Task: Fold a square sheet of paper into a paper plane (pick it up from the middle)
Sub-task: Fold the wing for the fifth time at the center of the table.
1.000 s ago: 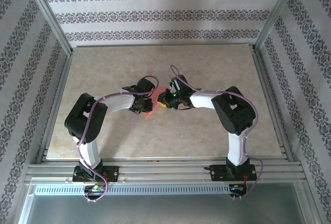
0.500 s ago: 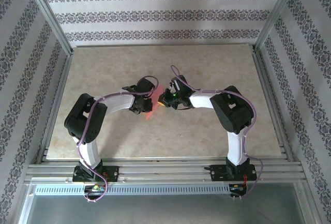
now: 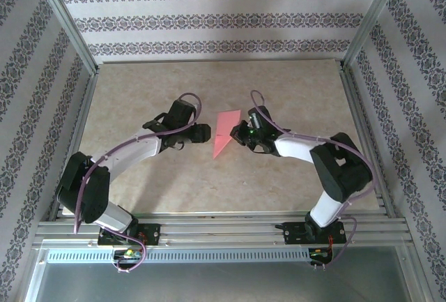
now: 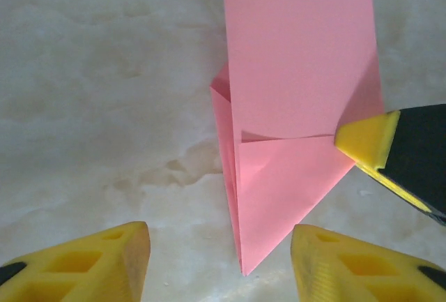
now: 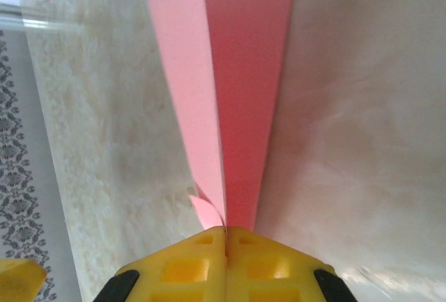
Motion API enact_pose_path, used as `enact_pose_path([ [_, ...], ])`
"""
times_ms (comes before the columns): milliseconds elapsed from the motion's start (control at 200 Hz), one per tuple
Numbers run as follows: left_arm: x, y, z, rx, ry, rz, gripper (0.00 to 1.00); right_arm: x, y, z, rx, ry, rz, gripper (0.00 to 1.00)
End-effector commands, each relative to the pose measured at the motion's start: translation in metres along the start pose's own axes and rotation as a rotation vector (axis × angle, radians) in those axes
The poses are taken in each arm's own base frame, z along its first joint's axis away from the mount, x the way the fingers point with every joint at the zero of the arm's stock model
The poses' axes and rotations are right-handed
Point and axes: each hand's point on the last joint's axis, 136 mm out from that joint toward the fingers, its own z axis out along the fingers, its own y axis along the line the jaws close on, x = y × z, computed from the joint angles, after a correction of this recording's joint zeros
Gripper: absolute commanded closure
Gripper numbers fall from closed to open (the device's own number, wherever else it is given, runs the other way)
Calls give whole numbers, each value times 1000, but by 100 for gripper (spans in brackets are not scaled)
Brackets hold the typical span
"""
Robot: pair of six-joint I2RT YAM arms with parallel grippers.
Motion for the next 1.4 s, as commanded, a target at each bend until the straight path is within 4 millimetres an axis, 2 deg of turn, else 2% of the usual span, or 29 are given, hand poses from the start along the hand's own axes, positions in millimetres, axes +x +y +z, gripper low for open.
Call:
enact_pose_path([
  [0, -7, -28, 0, 158, -80, 96, 37, -10, -22, -18, 78, -101, 72, 100],
  [210, 8, -63, 10, 271, -180, 322, 15, -6, -51, -39, 152, -174, 293, 100],
  [450, 25, -89, 31, 330, -204, 599, 12, 2, -54, -34, 154, -157, 468, 100],
  [545, 41, -101, 38, 365, -251, 784, 13, 2, -52, -32, 150, -148, 502, 100],
  [814, 48, -102, 66, 358, -226, 948, 21, 2, -40, -29, 145, -108, 515, 100],
  [1104, 47, -100, 86, 331, -231, 1018, 33, 6, -36, -21, 147, -46, 528, 100],
  [1394, 48, -91, 92, 286, -237, 1020, 42, 12, -32, -20, 141, 16, 540, 97],
])
